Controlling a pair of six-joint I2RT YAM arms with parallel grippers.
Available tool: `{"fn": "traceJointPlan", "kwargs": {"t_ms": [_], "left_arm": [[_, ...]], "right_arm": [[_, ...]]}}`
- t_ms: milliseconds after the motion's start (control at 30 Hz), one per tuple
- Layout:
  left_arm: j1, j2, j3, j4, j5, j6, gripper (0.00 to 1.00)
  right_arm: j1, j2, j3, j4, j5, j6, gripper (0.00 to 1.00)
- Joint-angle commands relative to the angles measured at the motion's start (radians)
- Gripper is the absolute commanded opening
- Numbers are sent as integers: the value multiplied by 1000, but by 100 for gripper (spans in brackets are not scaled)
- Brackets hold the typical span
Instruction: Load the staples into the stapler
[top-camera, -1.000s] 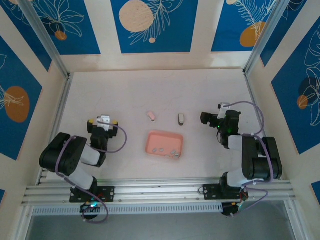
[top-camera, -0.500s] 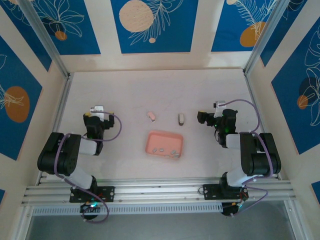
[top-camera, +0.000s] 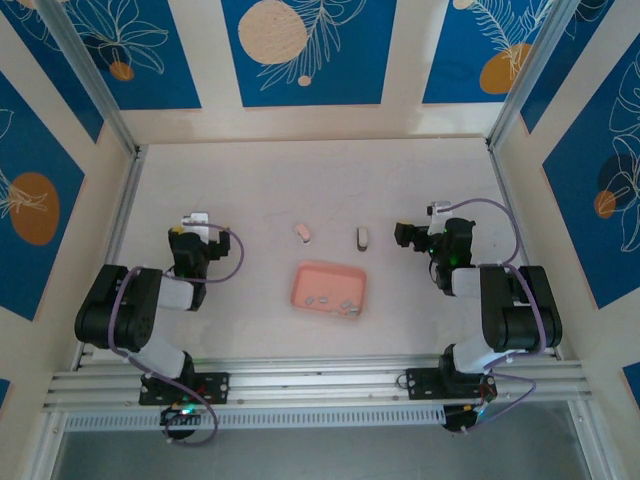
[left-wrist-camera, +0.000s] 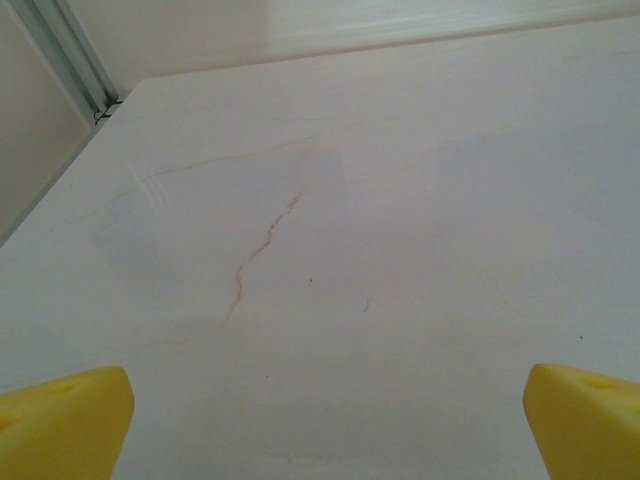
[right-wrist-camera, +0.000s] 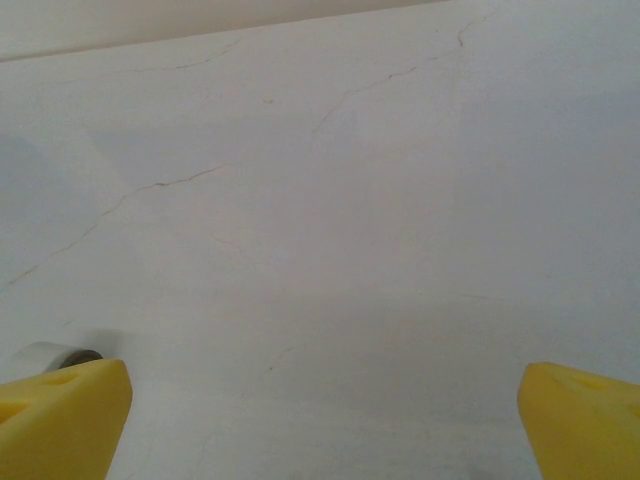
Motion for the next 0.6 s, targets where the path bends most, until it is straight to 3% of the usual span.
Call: {"fn": "traceJointPlan", "kwargs": {"t_ms": [0, 567], "left_arm": [[5, -9, 7, -2, 15, -7, 100], [5, -9, -2, 15, 52, 8, 100]], "right_arm": [[2, 7, 4, 34, 13, -20, 99], [2, 7, 4, 33, 16, -21, 99]]}}
